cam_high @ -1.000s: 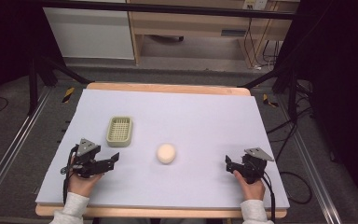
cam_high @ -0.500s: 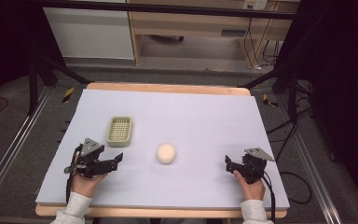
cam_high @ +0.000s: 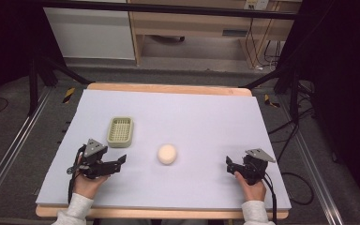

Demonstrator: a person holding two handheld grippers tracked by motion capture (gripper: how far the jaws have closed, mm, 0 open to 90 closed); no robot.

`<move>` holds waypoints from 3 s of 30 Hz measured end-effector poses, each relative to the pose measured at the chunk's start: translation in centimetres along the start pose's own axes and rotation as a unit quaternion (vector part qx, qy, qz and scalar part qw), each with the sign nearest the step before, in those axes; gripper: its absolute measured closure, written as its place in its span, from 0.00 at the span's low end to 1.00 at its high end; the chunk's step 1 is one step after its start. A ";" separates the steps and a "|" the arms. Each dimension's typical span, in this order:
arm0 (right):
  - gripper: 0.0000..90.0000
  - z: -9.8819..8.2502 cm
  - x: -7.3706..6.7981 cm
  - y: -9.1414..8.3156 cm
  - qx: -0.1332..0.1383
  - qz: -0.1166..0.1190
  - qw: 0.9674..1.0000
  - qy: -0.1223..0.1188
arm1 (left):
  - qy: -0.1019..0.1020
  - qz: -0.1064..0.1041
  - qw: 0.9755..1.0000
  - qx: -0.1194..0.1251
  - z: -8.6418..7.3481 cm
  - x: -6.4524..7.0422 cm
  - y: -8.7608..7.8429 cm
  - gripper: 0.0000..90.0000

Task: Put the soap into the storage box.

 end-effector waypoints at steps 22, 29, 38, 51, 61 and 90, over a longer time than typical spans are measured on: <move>0.05 -0.1 0.1 0.0 -0.003 0.004 1.000 0.010 | 0.033 -0.021 0.999 -0.013 0.7 3.2 1.5 0.17; 0.05 0.0 0.1 0.0 -0.003 0.004 1.000 0.009 | 0.045 -0.026 0.998 -0.019 0.9 4.3 2.1 0.17; 0.05 0.0 0.1 0.1 -0.002 0.003 1.000 0.007 | 0.058 -0.033 0.997 -0.028 1.2 5.5 2.8 0.18; 0.05 0.0 0.0 0.1 -0.003 0.003 1.000 0.003 | 0.057 -0.046 0.997 -0.025 2.0 7.1 3.7 0.19; 0.05 -0.1 -0.1 0.1 -0.004 0.003 1.000 -0.002 | 0.068 -0.048 0.996 -0.027 2.8 7.9 4.4 0.19; 0.05 -0.1 -0.2 0.1 -0.006 0.004 1.000 -0.003 | 0.085 -0.045 0.994 -0.042 3.2 10.3 7.1 0.18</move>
Point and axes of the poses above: each handheld gripper's, and its own axes: y roughly forward along the jaws, z roughly out of its top, x roughly to its right, the point moved 10 cm from there along y, roughly forward along the jaws, and after that the axes turned 7 degrees about -y, right-handed, at the moved point
